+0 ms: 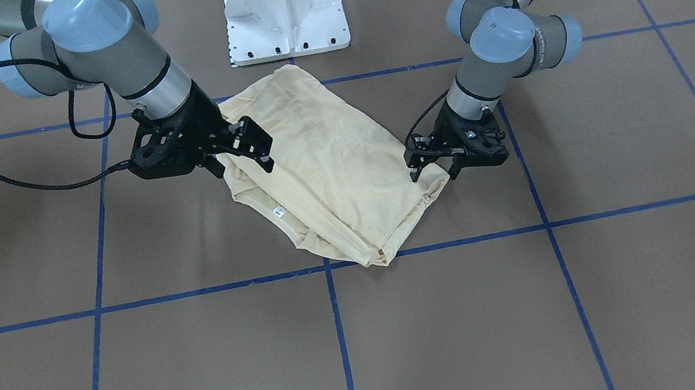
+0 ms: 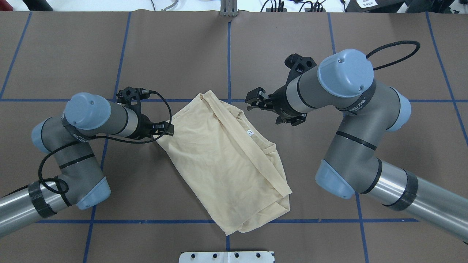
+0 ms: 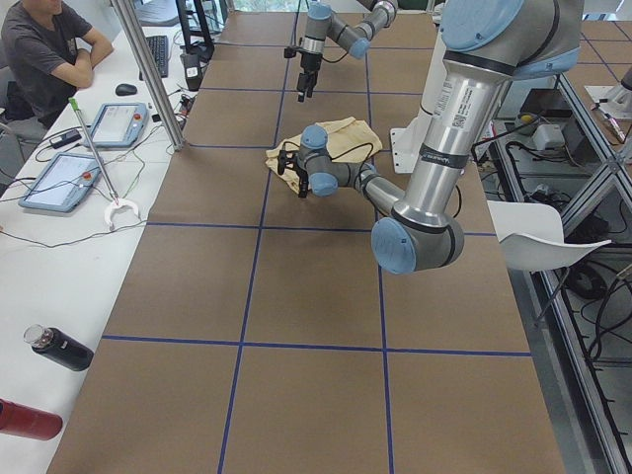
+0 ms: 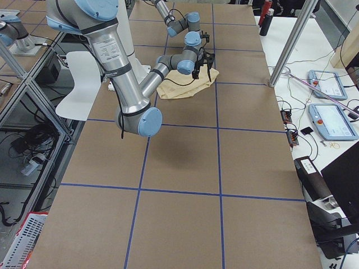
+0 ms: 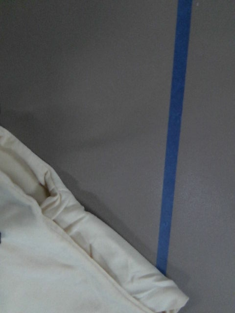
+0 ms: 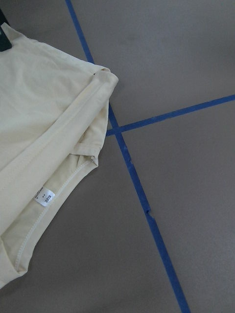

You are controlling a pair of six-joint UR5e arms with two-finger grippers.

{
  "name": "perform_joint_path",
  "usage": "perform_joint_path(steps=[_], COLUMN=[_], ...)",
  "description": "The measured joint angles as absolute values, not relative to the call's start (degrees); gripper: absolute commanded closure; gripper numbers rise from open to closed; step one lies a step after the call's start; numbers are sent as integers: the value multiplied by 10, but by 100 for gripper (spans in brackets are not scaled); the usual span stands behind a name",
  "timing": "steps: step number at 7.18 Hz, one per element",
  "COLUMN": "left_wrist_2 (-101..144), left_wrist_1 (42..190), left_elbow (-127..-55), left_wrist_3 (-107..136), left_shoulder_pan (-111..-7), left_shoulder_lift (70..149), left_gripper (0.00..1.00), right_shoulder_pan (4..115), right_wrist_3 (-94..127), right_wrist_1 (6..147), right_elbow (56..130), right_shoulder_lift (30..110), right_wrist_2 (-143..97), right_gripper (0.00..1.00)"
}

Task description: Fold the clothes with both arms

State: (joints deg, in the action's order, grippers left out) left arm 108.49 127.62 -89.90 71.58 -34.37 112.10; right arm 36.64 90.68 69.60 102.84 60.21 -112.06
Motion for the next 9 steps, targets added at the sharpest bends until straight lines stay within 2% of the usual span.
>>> perform_joint_path(steps=[1,2,4,5,9], left_wrist_2=[1085,1086,1087,1088,1089], left_wrist_1=[1276,1276,1276,1277,1274], left_elbow=[-901,-903,-907,-912,-919], left_wrist_3=[715,715,715,715,743], left_shoulder_pan=[-344,-344,-345,-346,-352], left_shoulder_lift=[1121,1120,1120,1119,1123], left_gripper=[53,69,93,100,100], right_shoulder_pan=[367,369,371,371,372], right_wrist_3=[907,907,906,907,907], right_wrist_1=[696,696,695,695,695], right_elbow=[1028,1028,1028,1028,1027], right_shoulder_lift=[602,602,603,604,608], right_wrist_2=[-1121,-1123,-1130,-1131,-1131], right_gripper=[0,0,0,0,0])
